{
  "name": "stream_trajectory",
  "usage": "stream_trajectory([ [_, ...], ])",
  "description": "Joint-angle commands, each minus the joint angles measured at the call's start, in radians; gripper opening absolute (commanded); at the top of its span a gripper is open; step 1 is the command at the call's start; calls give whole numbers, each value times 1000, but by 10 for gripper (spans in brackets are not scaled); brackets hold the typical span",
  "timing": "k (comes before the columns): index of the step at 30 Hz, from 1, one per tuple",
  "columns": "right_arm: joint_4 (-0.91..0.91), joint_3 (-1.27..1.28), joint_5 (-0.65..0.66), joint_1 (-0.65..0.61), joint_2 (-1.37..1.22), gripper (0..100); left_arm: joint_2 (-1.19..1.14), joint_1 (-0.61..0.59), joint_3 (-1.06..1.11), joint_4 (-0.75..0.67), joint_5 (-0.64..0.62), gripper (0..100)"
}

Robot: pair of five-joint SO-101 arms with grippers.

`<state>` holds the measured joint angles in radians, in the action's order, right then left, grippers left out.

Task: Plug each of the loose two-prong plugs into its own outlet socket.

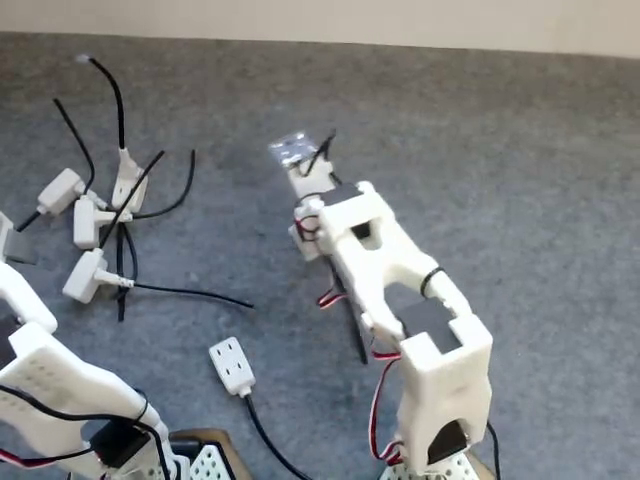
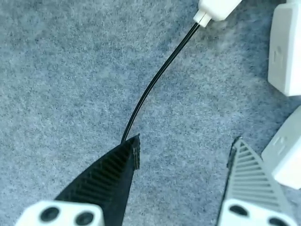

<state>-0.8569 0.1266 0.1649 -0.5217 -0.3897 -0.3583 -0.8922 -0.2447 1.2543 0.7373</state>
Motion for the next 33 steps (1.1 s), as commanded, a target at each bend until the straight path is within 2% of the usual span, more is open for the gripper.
stream_trajectory([
  [1,7,-33,5,4,5,3,51,18,-5,0,5,303],
  [17,-266,-39,49,-28,1,6,53,24,-7,8,5,303],
  [19,-272,-39,14,-25,1,12,53,19,-7,8,5,303],
  [25,-272,-33,-2,-25,-1,135,59,10,-7,8,5,303],
  [33,-271,-30,-3,-24,-1,135,58,7,-10,8,5,303],
])
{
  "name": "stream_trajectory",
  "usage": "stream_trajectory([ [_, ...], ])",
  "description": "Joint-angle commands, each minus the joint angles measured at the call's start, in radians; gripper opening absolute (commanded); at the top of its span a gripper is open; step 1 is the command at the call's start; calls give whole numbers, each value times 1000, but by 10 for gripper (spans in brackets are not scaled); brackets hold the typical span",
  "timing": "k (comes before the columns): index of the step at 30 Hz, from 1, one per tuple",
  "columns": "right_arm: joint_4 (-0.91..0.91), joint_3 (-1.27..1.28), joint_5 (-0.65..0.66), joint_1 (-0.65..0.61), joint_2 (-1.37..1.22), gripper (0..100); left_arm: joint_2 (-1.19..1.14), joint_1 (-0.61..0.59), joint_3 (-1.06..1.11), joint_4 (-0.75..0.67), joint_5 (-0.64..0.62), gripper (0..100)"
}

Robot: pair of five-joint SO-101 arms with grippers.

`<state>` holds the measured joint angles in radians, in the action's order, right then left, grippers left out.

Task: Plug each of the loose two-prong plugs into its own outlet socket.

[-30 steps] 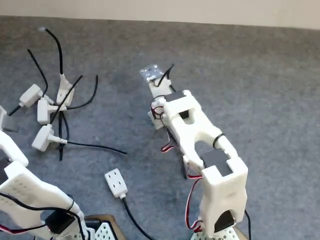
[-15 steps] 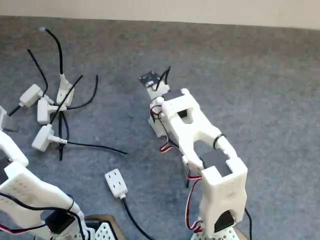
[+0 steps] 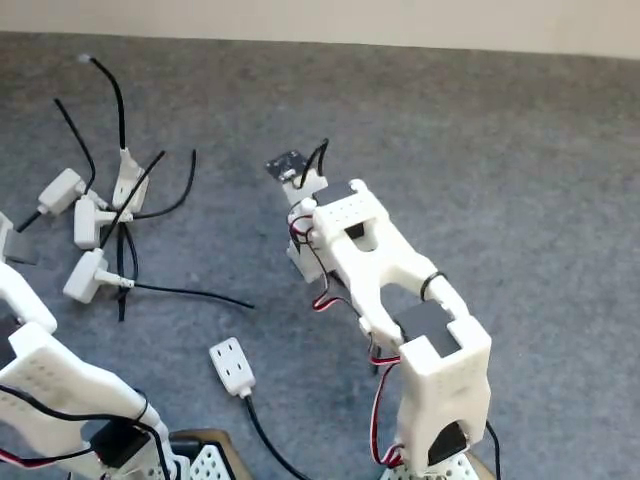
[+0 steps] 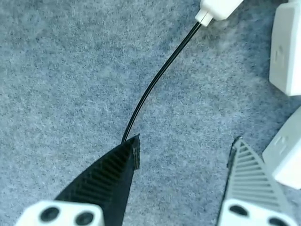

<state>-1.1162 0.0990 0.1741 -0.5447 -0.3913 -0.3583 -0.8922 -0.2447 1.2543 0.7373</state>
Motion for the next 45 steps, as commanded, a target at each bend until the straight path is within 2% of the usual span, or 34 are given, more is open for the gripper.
stream_trajectory([
  [1,-10,-2,-12,-1,1,134,58,7,-8,8,5,303],
  [4,-5,-2,-12,-4,-2,125,59,8,-7,8,5,303],
  [8,-4,-13,-11,-4,-53,0,59,8,-7,8,5,303],
  [12,21,-42,-6,-18,-79,4,51,16,-5,-9,0,303],
  [15,-30,-110,-6,-39,-70,5,53,51,-7,-18,-25,303],
  [21,-104,-163,-5,-128,136,5,65,136,-18,103,-48,305],
  [25,-51,7,26,-213,380,5,64,197,-101,244,-49,305],
  [29,131,335,51,-268,639,5,64,251,-203,382,-57,305],
  [32,274,590,52,-280,791,5,64,286,-237,414,-95,306],
  [35,315,776,54,-280,912,5,65,331,-236,417,-94,306],
  [38,312,863,74,-242,1012,5,65,395,-234,422,-91,306],
  [41,312,928,74,-145,1082,5,64,498,-222,523,-41,305],
  [45,252,957,77,-33,1132,5,130,630,-2,531,-51,302],
])
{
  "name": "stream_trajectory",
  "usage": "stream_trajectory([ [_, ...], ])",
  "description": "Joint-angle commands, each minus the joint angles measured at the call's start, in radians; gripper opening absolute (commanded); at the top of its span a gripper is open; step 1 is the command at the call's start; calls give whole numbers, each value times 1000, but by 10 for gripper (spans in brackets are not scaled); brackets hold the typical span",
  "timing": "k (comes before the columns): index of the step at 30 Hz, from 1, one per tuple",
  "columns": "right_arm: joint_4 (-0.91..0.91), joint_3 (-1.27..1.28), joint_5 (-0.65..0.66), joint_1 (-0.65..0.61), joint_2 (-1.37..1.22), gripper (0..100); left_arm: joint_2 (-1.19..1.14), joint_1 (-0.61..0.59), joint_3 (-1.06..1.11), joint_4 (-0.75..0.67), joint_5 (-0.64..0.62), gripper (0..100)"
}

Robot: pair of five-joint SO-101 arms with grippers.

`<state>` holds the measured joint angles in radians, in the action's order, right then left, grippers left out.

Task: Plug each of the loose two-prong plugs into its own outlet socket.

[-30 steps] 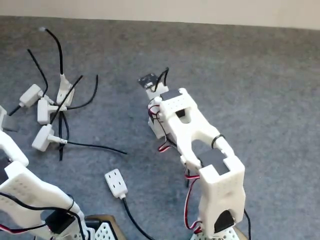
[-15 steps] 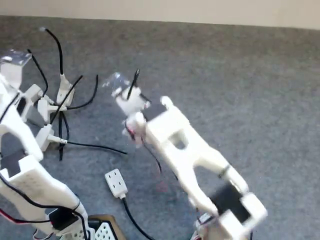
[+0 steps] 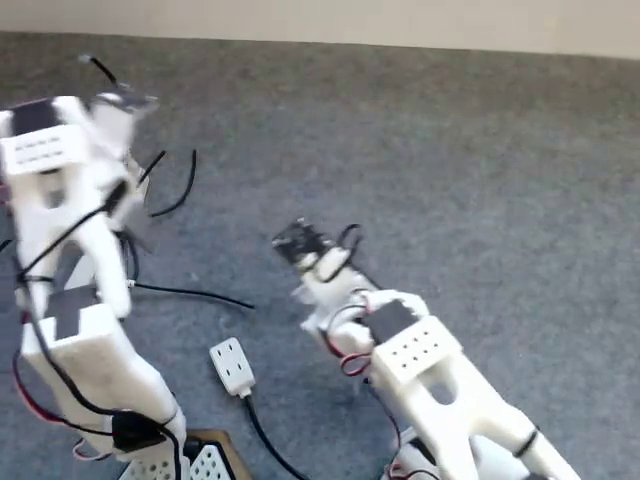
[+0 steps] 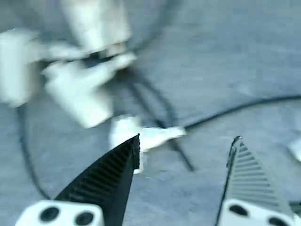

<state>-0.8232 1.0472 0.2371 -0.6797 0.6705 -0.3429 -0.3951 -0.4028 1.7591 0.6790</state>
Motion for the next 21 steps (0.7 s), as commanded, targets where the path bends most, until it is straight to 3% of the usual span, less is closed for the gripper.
stream_trajectory([
  [1,-44,10,14,116,71,5,145,171,234,26,8,302],
  [6,-44,47,15,127,71,5,321,308,656,23,23,302],
  [10,-44,53,17,124,71,5,496,432,906,18,110,302],
  [13,-44,53,17,124,71,5,653,484,1004,-40,305,302],
  [17,-44,54,17,111,71,5,825,483,1104,-152,680,302],
  [21,-44,58,17,73,71,5,889,521,1297,-480,822,305],
])
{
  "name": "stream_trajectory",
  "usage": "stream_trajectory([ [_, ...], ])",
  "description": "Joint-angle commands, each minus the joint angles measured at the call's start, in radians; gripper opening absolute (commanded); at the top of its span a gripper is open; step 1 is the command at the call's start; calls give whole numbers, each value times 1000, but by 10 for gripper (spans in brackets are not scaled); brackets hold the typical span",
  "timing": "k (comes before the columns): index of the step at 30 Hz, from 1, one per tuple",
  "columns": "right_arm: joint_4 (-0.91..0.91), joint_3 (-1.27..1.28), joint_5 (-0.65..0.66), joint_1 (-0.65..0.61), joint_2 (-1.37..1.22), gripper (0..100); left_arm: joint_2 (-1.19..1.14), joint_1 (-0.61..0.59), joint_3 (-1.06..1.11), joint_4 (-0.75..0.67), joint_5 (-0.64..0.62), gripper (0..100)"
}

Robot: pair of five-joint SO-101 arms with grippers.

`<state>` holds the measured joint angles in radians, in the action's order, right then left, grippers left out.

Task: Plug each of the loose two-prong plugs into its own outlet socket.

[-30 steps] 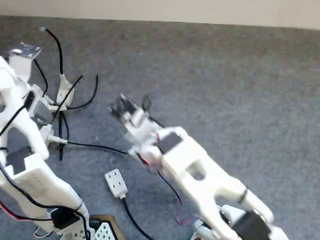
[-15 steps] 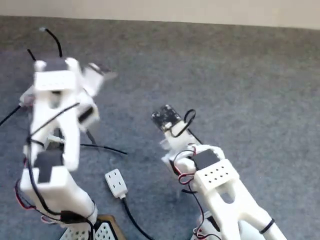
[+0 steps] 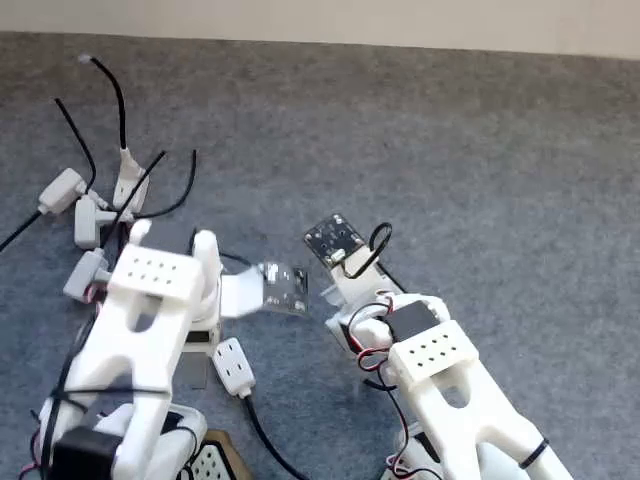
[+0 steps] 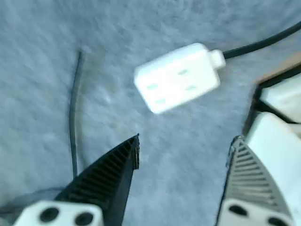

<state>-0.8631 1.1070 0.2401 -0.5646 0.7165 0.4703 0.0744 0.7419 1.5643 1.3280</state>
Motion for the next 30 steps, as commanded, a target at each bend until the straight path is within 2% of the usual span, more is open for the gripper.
stream_trajectory([
  [1,-4,4,14,-45,25,5,73,70,206,-373,198,306],
  [3,-4,13,14,-51,25,5,67,104,297,-508,242,306],
  [6,-4,13,14,-53,25,5,65,163,371,-631,282,306],
  [12,-4,13,14,-53,25,5,64,199,403,-755,281,335],
  [20,27,18,14,-51,25,5,73,205,381,-756,284,338],
  [26,27,18,14,-50,24,5,73,308,295,-588,284,338],
  [30,27,18,14,-48,24,5,73,395,252,-529,281,338],
])
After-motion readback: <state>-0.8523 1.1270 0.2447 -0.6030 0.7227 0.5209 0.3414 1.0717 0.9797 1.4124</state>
